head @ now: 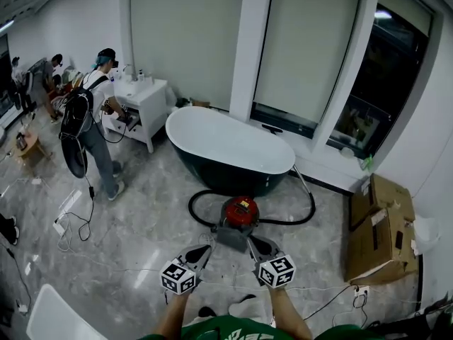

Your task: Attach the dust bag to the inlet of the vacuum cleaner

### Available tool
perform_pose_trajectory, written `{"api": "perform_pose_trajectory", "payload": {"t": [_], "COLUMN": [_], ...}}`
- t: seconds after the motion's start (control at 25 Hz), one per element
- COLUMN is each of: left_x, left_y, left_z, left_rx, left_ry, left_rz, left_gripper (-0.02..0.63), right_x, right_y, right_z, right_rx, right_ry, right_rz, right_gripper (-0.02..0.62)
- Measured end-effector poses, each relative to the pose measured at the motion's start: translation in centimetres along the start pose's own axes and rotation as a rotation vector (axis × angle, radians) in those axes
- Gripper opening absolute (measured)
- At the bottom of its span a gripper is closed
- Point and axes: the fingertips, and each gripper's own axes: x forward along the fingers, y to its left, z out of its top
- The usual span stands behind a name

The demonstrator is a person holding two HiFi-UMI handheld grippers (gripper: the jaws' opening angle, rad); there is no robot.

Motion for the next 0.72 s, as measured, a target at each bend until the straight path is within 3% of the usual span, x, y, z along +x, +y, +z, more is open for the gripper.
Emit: {"api": "perform_pose_trajectory", "payload": {"t": [0.36,0.56,0.72], "left_x": [0.4,0.2,0.4], "left_y": [0.5,1.5,1.3], "left_z": [0.3,-0.6,-0.9], "left_rx": [0.019,0.022,0.006], "left_ry": [0.019,0.022,0.022], "left_rz": [-0.009,0.072,0.07], "left_gripper": [0.002,0.002,0.002], "right_x": [1.4,0.7,-0.1], "right_y": [1.4,1.2,0.7], "right_z": [-0.6,-1.1,-1.4], "right_rx": [0.008,0.022,0.019], "right_ry": [0.006,-0.007,-0.01], "right_rz": [0.02,-0.018,-0.045], "right_gripper": [0.008,0.008,0.008]}}
